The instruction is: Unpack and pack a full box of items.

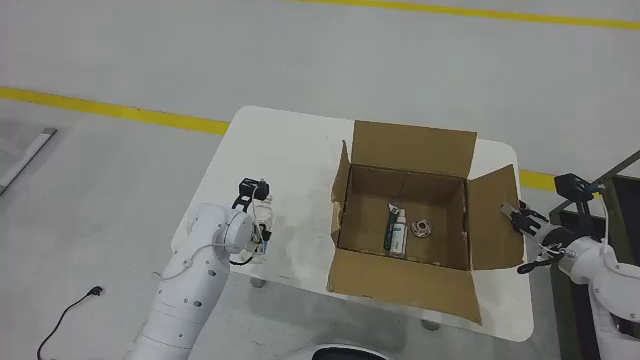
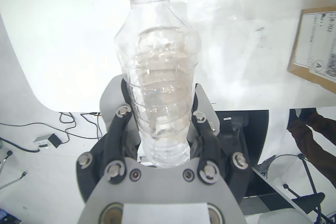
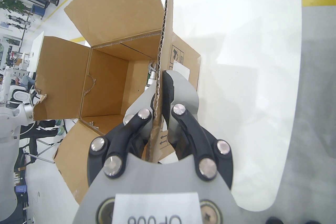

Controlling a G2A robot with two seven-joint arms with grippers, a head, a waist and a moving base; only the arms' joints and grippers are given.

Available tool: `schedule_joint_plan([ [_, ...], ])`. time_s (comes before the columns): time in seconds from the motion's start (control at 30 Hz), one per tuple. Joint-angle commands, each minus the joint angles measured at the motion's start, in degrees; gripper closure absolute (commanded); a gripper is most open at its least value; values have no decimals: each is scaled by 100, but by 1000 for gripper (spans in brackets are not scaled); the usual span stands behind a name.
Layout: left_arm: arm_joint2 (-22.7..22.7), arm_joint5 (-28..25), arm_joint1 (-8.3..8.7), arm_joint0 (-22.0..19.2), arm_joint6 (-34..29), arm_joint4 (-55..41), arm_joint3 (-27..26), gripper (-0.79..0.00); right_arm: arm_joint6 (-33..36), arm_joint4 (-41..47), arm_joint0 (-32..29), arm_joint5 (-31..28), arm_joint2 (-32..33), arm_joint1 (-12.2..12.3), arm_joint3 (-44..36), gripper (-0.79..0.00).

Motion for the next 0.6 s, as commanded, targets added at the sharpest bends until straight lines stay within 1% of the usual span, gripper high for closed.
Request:
schedule_joint_plan([
  [0.0,-41,-72,27,-58,116,202,206,0,-4,9,3,2,-3,7,-1,0],
  [0.1,-82,-219,47,-144,289,254,476,0,-2,23,0,4,-23,15,-20,0],
  [0.27,24,-327,27,-282,591,230,951,0,-1,30,-18,11,-60,28,-38,0],
  [0.5,279,-211,-54,-513,901,139,1534,0,18,34,-61,-24,-87,49,-67,-3],
  [0.53,313,-200,-64,-543,919,143,1619,0,27,34,-66,-30,-90,53,-65,-28],
  [0.57,348,-189,-72,-575,913,164,1709,-139,35,29,-69,-44,-94,57,-69,-114],
])
